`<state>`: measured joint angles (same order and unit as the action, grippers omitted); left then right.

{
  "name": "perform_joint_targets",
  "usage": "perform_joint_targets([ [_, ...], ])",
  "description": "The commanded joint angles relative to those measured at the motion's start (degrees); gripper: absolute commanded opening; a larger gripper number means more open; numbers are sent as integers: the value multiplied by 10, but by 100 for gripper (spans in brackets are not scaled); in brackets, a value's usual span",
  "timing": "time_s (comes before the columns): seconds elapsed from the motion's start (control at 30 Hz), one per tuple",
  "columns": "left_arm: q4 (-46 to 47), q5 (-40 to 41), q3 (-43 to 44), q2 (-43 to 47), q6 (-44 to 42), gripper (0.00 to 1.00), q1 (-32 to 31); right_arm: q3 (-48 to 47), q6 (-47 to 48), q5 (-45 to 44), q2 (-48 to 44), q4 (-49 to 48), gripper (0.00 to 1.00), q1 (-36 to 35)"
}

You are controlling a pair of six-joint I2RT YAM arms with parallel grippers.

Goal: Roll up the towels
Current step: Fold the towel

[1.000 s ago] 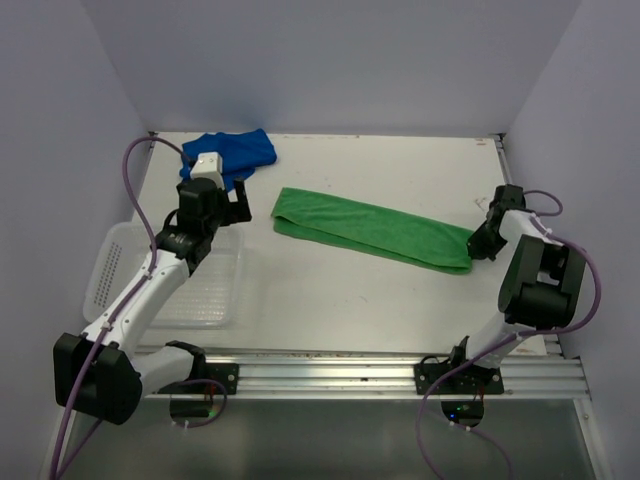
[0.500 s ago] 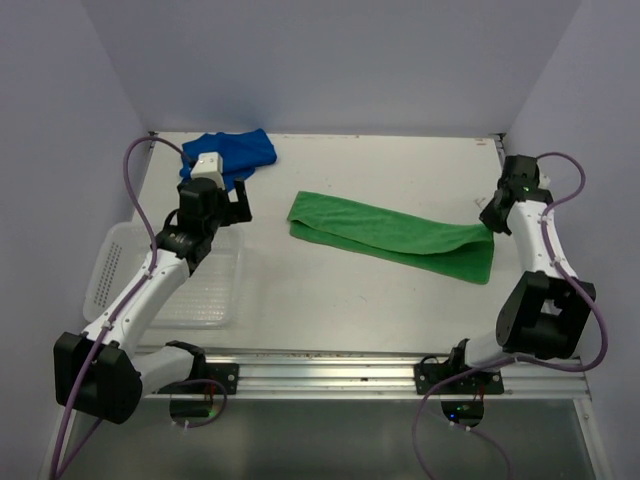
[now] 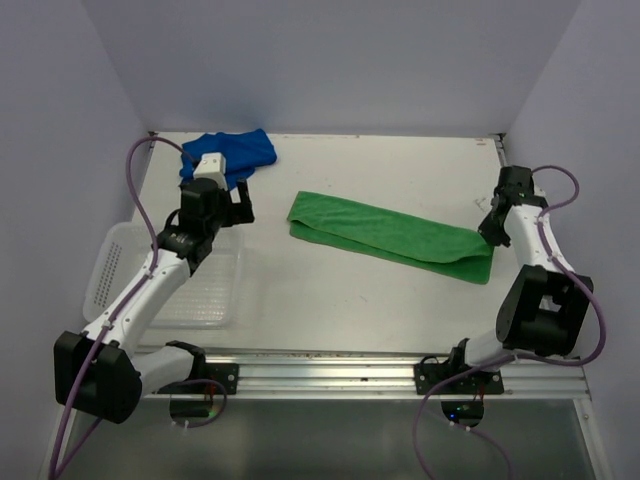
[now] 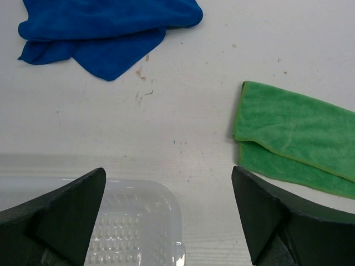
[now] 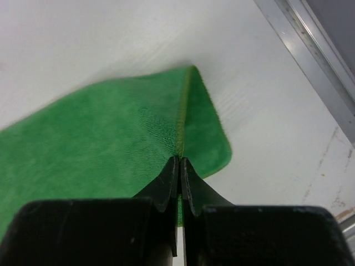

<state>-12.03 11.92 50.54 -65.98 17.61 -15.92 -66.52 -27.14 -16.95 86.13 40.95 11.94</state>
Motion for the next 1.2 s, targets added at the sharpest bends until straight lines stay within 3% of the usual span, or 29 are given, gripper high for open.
perform_joint_targets([
  [0.0,12,-21,13,-7,1,100,-5,19,14,-5,8,-18,0,33],
  [0.13,10,-35,16,-14,1,100,-5,31,16,13,24,-37,7,44],
  [0.27,11,-44,16,-22,1,100,-5,38,9,24,58,-44,27,52],
  [0.43,11,-59,18,-32,1,100,-6,50,7,23,71,-46,40,66],
  [0.77,8,-59,19,-34,2,100,-8,86,-3,116,92,-117,45,117],
  [1.17,8,-68,22,-35,2,100,-9,111,0,104,135,-165,47,120],
])
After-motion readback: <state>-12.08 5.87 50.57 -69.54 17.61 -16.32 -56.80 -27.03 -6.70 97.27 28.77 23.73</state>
